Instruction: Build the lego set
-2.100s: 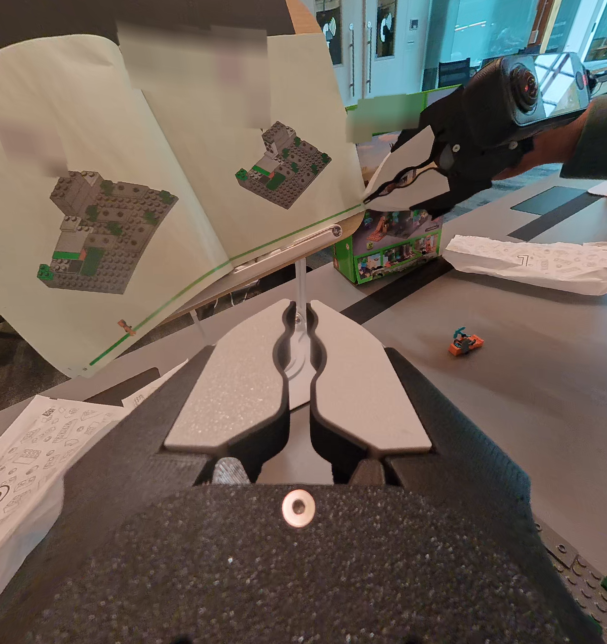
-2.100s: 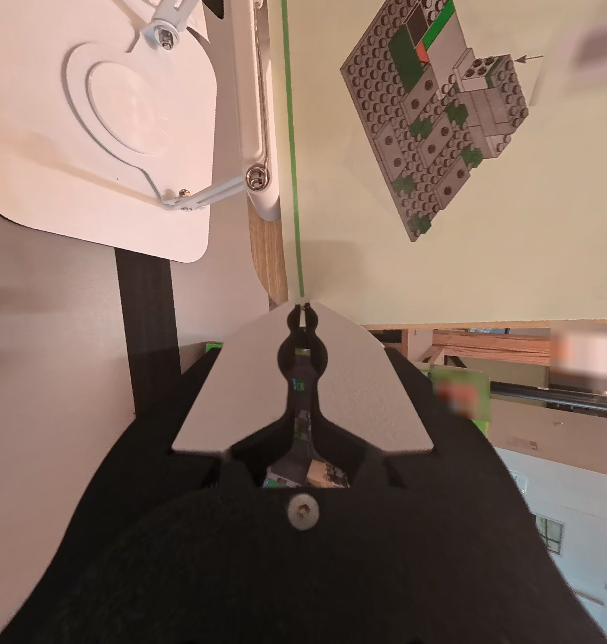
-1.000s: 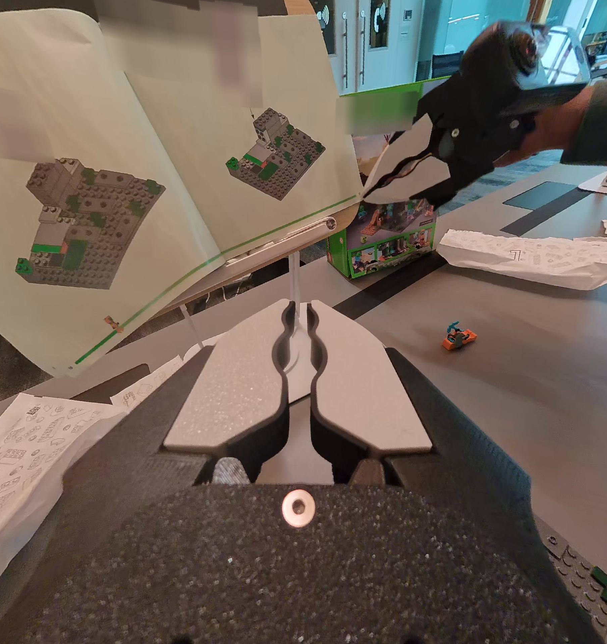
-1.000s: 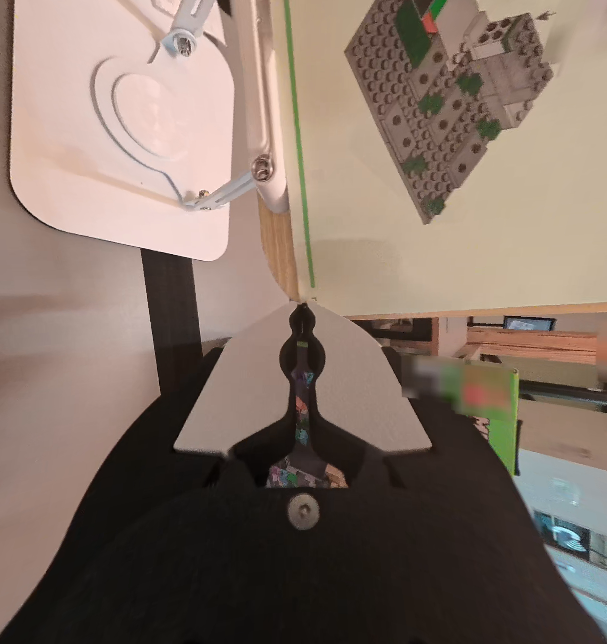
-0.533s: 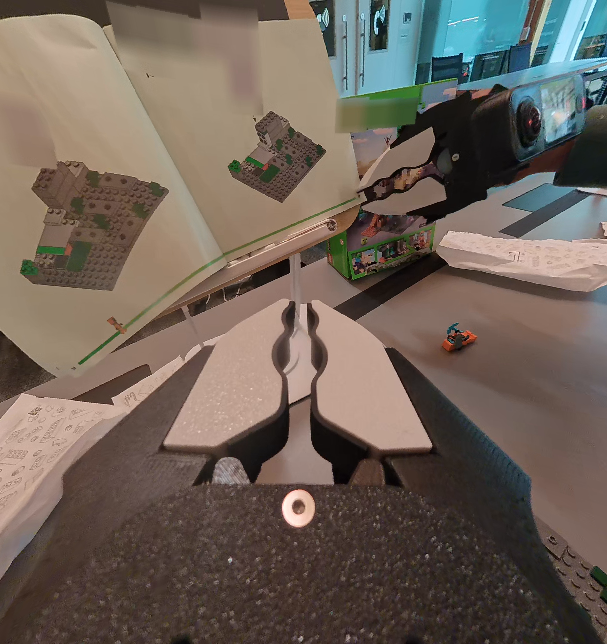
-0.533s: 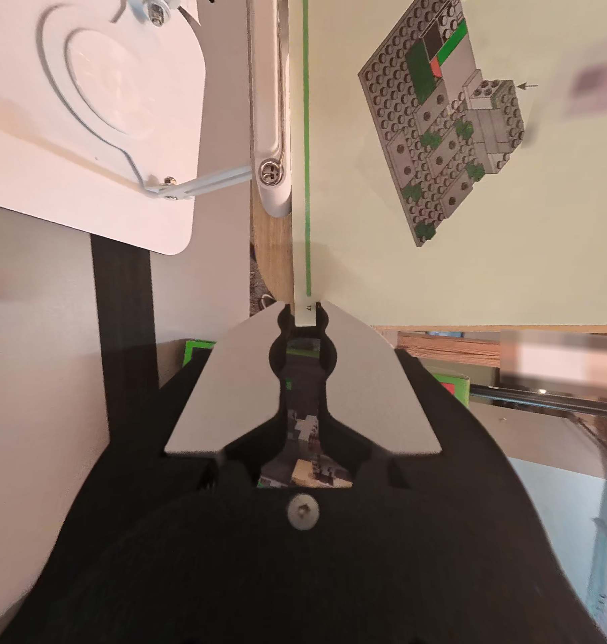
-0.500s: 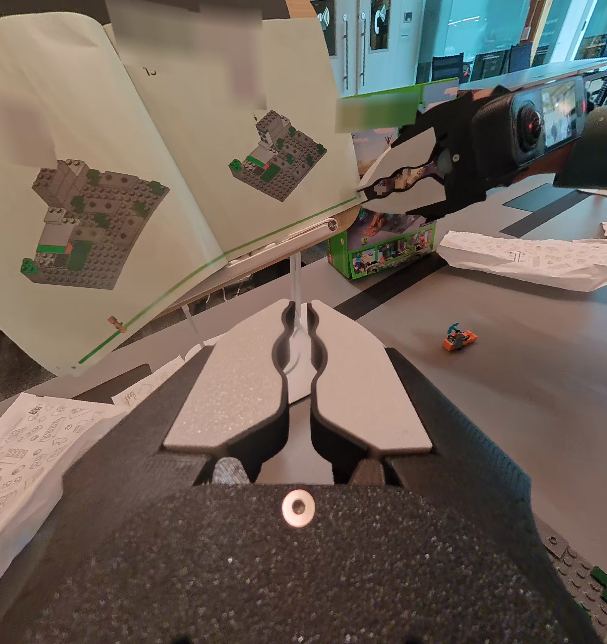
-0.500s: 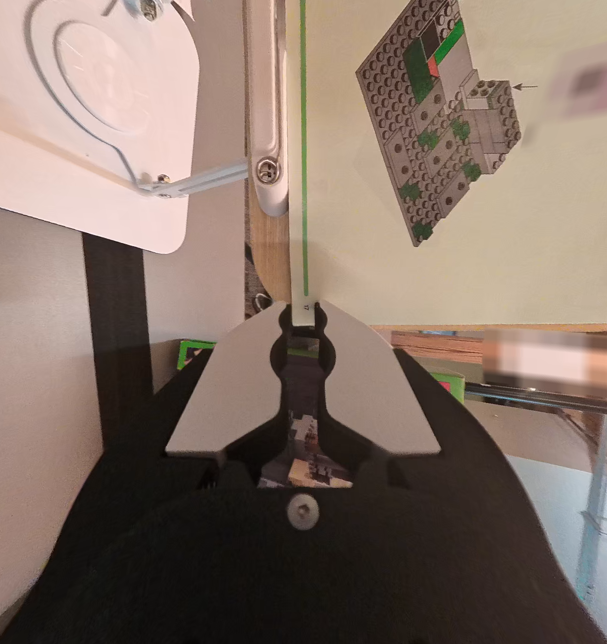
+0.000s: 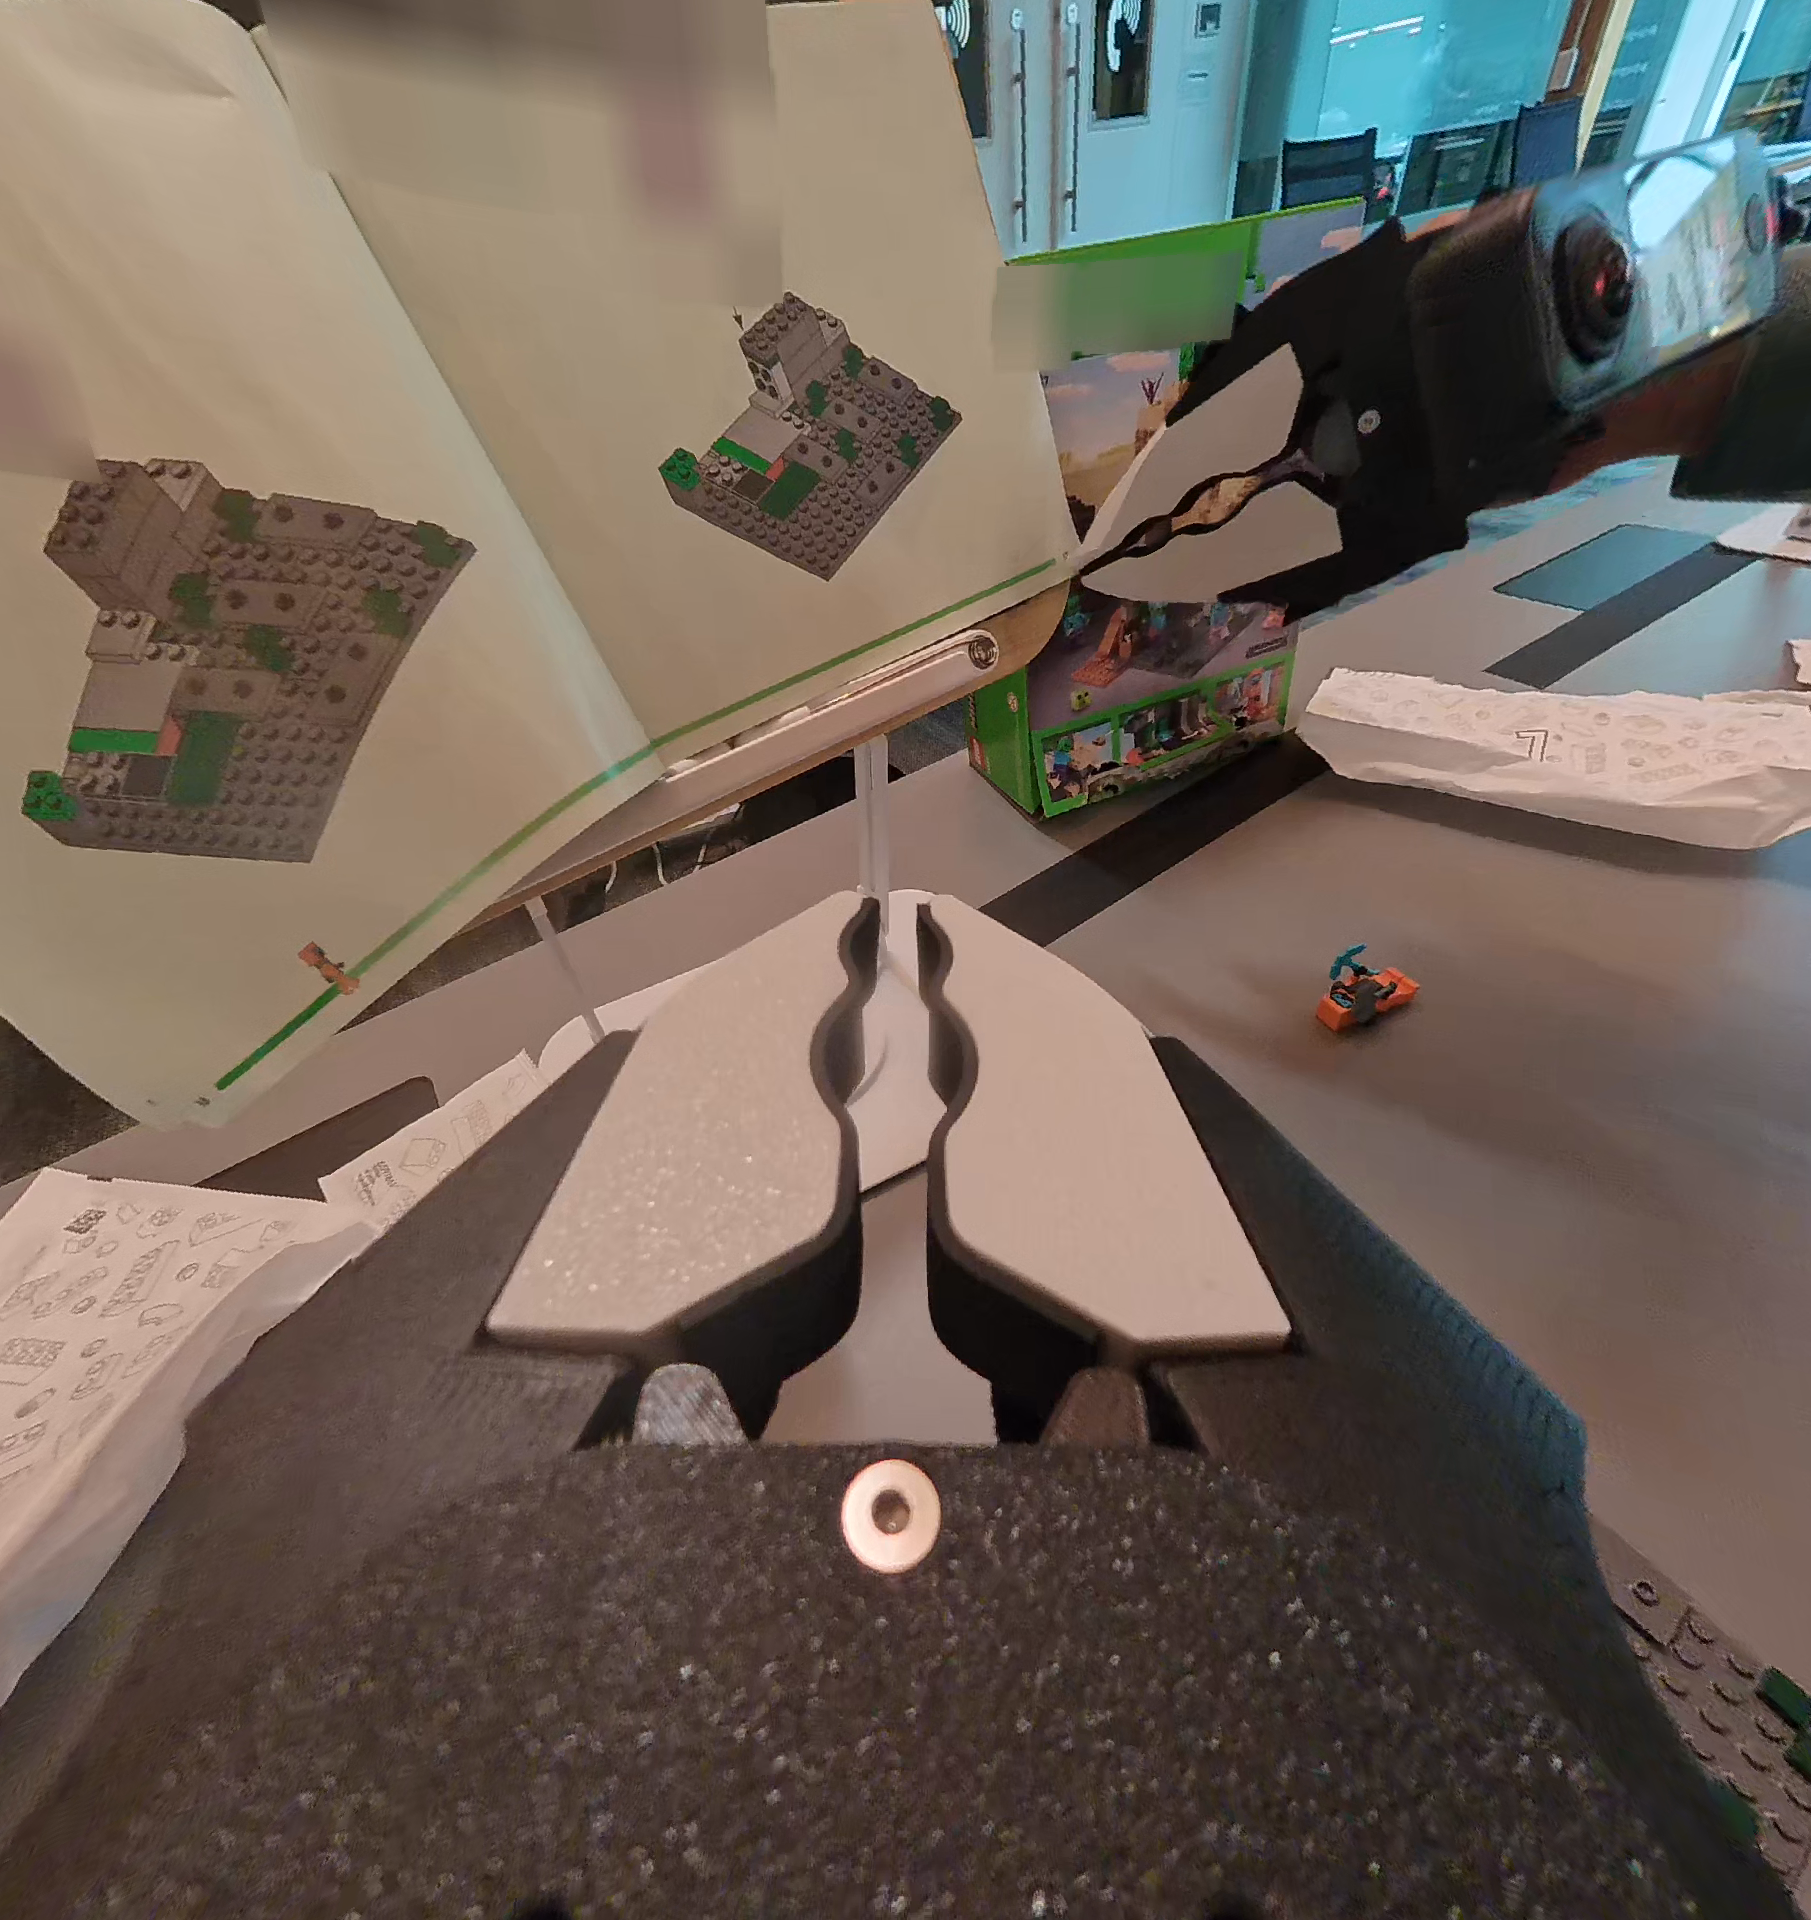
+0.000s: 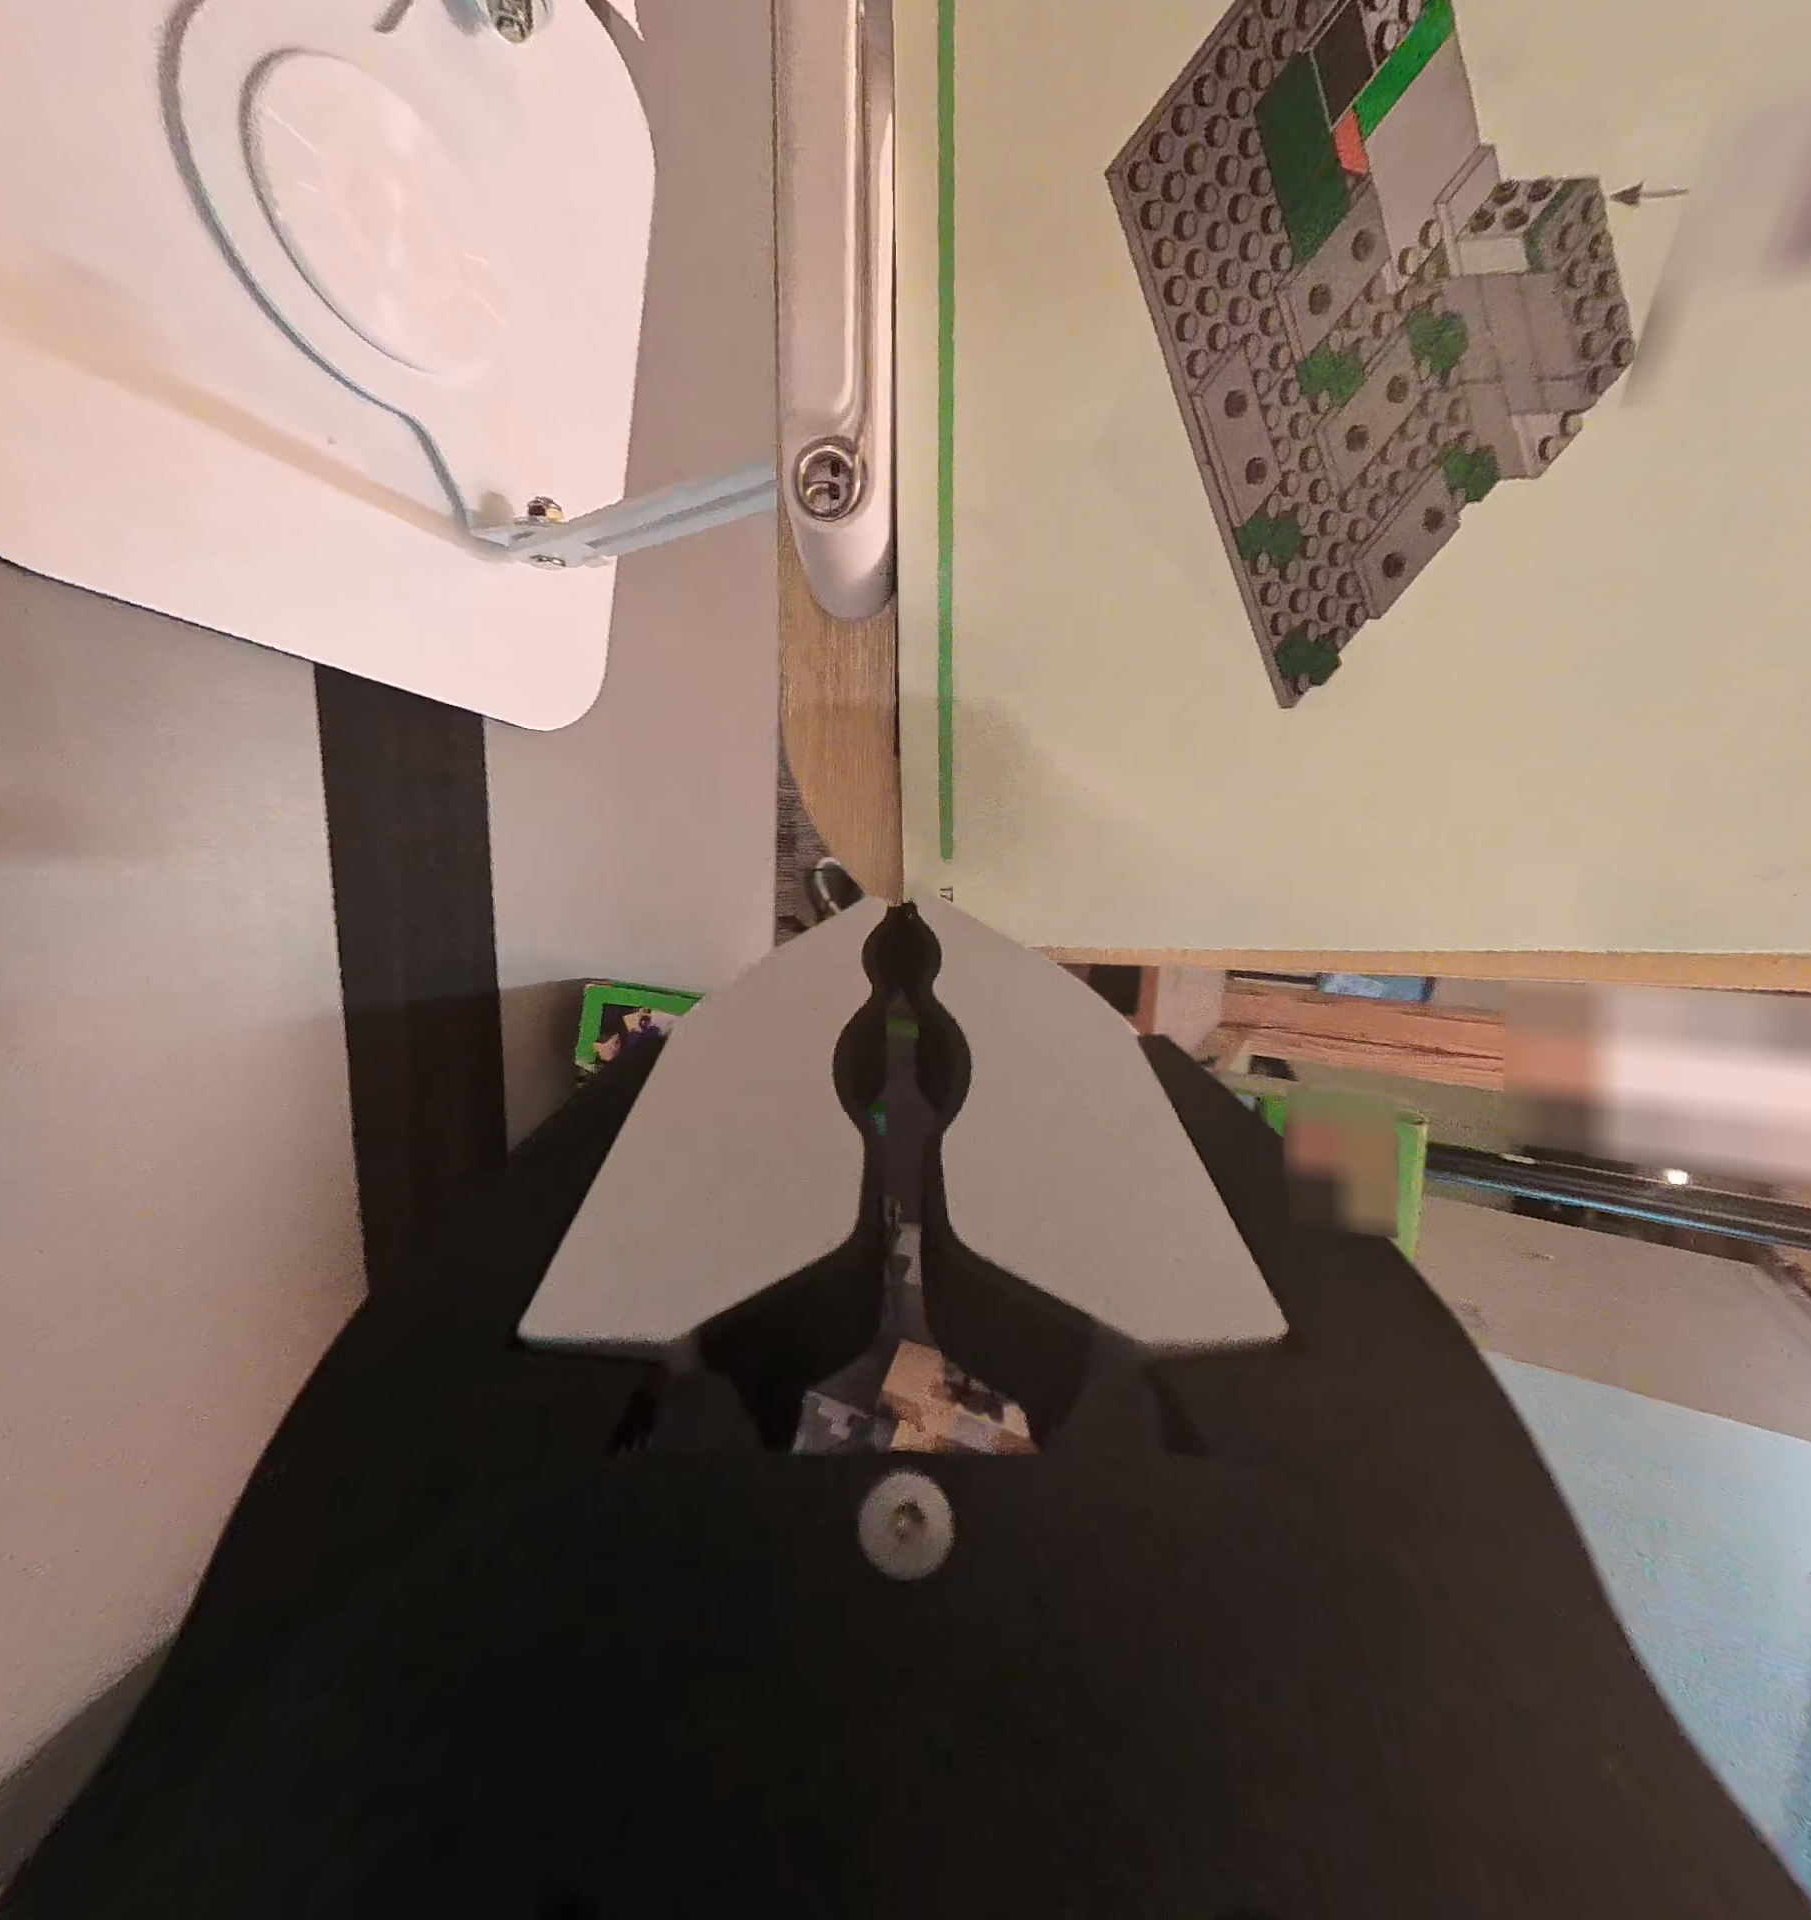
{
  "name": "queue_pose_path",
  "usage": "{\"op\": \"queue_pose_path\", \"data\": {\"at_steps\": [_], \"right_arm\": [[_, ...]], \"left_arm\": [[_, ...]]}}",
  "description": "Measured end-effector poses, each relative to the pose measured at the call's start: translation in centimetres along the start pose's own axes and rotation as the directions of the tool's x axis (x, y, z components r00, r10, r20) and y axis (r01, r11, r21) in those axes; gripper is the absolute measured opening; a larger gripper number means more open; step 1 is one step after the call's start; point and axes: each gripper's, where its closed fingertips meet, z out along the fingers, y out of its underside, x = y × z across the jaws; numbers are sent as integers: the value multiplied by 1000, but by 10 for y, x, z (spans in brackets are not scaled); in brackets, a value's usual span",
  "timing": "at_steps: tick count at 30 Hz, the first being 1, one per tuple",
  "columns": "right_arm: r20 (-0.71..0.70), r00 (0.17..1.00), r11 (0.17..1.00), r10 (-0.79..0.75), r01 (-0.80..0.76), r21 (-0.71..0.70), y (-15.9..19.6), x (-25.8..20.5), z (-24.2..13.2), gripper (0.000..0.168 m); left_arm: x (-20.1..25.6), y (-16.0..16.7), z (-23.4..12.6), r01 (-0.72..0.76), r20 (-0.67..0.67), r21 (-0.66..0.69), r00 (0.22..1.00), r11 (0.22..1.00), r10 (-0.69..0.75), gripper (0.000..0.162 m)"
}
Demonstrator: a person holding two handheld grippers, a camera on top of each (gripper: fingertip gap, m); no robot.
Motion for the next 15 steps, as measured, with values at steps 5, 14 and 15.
{"op": "queue_pose_path", "data": {"at_steps": [5,14,15], "right_arm": [[33,999,1000,28,-28,4,-2,4,-3,0],[-97,992,997,-74,75,0,-9,1,-1,14],[-119,989,996,-87,86,-10,-8,2,0,14]], "left_arm": [[1,0,0,-3,-2,-2,1000,1000,3,6],[1,-2,-1,-3,-3,5,1000,1000,3,6],[0,-2,-1,-1,-3,4,1000,1000,1,6]]}}
